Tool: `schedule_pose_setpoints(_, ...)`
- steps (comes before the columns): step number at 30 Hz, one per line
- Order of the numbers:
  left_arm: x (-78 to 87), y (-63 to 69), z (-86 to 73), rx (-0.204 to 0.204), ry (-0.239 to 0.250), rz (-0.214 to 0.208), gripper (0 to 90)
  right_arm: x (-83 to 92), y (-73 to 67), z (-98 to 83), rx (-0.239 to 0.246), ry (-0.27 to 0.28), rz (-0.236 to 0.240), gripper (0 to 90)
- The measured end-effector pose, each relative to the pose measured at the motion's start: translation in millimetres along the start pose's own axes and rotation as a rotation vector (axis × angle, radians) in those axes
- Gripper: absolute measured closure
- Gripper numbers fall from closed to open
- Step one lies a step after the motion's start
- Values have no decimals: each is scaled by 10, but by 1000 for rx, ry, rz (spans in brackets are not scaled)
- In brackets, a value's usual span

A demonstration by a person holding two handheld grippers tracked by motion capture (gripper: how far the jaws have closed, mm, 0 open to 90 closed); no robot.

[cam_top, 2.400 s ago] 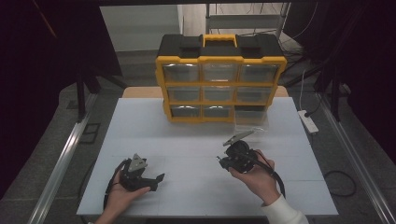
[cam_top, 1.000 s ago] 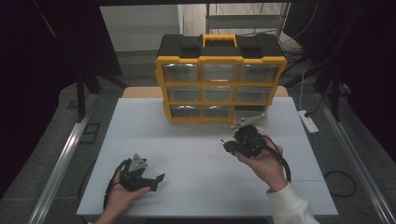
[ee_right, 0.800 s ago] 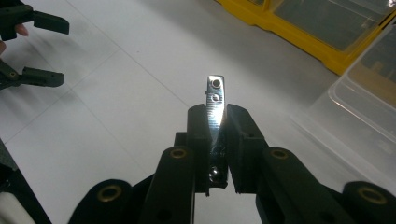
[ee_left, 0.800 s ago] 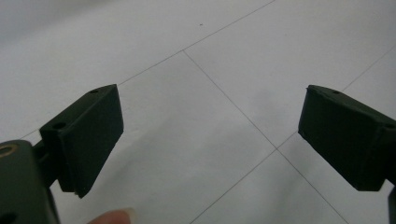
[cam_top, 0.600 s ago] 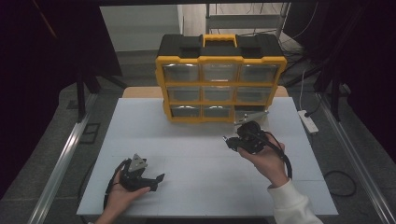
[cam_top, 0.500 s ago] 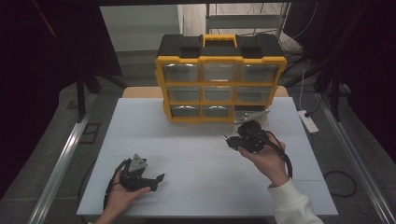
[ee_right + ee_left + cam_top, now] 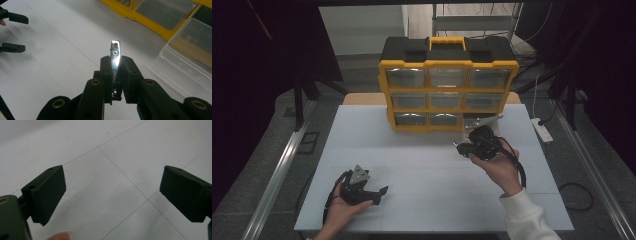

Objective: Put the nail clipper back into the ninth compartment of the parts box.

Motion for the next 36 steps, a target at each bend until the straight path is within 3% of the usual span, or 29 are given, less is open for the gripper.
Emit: schedule_pose_setpoints(36,-3,2,-10,2,-4,2,75,-19,414,176,-46,39,-38,797)
Point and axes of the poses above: each handheld gripper's, and its own axes: x roughly backward along the jaws, z roughly out of its top, y roughly to its right, the point moved 10 cm from there along -x, roughly forward along the jaws, and after that the axes turned 13 degrees about -z, right-handed, at the moved point
